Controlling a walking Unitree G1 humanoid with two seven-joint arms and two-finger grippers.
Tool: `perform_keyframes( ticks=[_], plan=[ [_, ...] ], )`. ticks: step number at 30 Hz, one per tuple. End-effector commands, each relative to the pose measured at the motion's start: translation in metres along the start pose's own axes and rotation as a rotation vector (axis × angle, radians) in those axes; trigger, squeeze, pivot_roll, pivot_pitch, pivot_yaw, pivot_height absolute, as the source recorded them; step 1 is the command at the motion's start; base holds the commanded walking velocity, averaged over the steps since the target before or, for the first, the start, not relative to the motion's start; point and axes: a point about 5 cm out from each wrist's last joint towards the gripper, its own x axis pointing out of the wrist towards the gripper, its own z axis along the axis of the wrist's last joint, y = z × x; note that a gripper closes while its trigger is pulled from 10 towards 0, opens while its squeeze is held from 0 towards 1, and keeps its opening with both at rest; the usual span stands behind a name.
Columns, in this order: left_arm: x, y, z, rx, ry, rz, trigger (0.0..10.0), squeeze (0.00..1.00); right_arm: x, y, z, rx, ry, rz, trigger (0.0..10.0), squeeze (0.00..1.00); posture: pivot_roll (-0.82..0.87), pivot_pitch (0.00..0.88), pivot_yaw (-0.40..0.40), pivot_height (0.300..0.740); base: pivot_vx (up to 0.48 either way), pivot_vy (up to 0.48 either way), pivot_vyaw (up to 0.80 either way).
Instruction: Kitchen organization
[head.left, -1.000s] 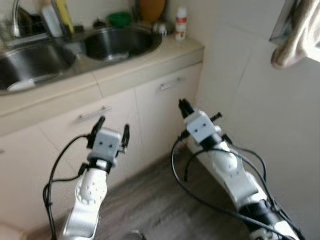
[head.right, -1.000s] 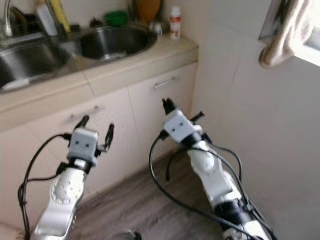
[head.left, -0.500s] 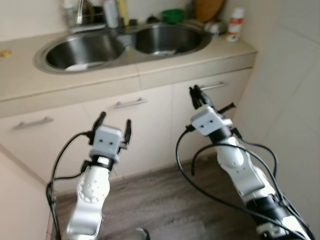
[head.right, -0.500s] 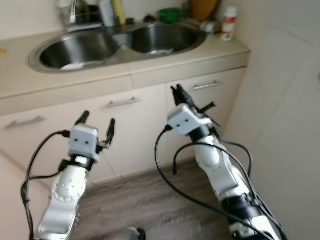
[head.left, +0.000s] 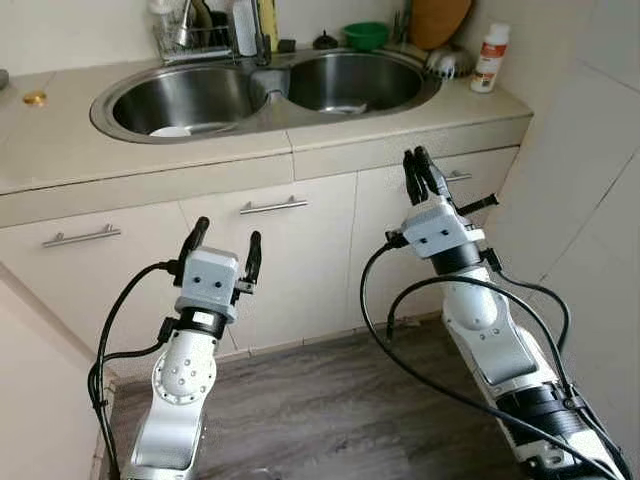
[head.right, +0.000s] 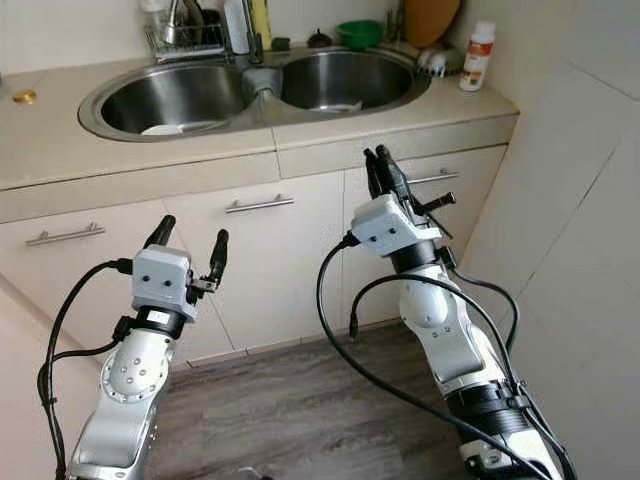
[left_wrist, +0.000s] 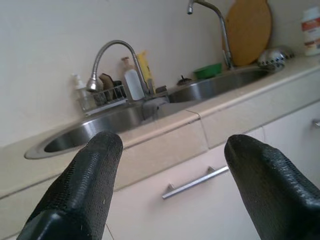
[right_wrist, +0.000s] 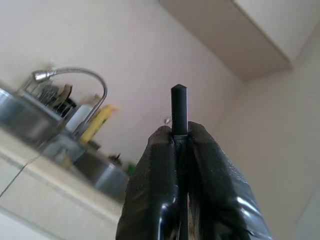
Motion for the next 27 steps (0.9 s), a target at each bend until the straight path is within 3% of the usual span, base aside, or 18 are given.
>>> perform_keyframes(
  ticks=[1, 19, 27],
  plan=[
    [0.002, 0.005, 0.007, 0.002, -0.037, 0.017, 10.0, 0.00, 0.005, -0.003, 0.009, -0.021, -0.059, -0.017, 10.0, 0.00, -0.03, 0.000, 0.015, 0.740, 0.371, 0.000, 0.00],
    [0.004, 0.004, 0.008, 0.001, -0.048, 0.010, 10.0, 0.00, 0.011, -0.004, 0.020, -0.046, -0.127, -0.027, 10.0, 0.00, -0.03, 0.000, 0.016, 0.740, 0.373, 0.000, 0.00],
    [0.005, 0.003, 0.008, -0.002, -0.053, 0.008, 10.0, 0.00, 0.026, -0.004, 0.029, -0.016, -0.183, -0.029, 10.0, 0.00, -0.03, 0.000, 0.015, 0.740, 0.373, 0.000, 0.00]
  ],
)
